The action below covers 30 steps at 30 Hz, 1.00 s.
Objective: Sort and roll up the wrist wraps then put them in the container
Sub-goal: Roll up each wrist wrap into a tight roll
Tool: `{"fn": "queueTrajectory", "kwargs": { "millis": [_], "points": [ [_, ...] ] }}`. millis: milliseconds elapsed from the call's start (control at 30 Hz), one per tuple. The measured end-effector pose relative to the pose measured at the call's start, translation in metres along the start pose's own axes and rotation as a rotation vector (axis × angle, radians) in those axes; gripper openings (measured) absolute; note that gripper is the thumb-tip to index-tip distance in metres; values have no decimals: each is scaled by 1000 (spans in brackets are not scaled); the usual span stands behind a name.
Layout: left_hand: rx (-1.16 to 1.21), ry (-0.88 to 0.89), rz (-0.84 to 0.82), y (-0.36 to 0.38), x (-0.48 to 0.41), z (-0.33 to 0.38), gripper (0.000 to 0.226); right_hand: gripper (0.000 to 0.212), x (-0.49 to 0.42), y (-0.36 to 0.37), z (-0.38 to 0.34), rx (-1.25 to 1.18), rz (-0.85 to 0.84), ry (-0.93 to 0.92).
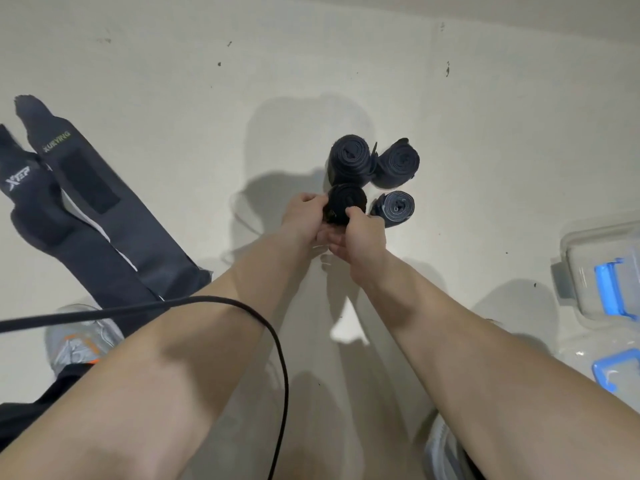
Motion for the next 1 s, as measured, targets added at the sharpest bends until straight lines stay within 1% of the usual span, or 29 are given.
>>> {"fn": "queueTrajectory", "kwargs": {
  "millis": [67,133,267,333,433,533,633,767,867,933,1000],
  "points": [
    [14,-6,-19,5,-1,-1,6,46,2,0,-2,-27,0,-42],
    [7,-7,-35,8,-1,-4,8,50,5,-1,-4,-44,-17,-59],
    [12,7,-57,9,1,-6,9,32,18,-1,0,-27,-59,-51],
    [-32,4,-73,7,5,-9,10,29,29,4,5,-6,-99,-37],
    [-94,-24,-70,-4,15,-14,5,22,44,8,10,60,-125,-9],
    [-168,-48,-31,-29,32,-16,16,14,58,13,12,164,-124,17],
    [-182,-25,14,-62,56,-13,20,16,73,31,10,274,-167,22],
    [-199,-3,111,-115,88,-15,21,14,94,69,4,395,-221,-43],
    [-261,28,282,-164,112,-19,25,16,105,105,12,454,-276,-47],
    [-377,28,409,-197,129,-21,29,25,107,129,20,503,-313,-37],
    [-434,2,492,-225,137,-29,34,30,106,155,31,579,-348,-38]
  ]
}}
Point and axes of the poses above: each hand's wrist, its own x-axis away from the middle knuckle, its own y-axis out of the palm, z = x × y, the point moved 9 cm from there along -x, towards the middle knuckle, and after that the axes turned 12 degrees about -z, right-handed, at the moved point
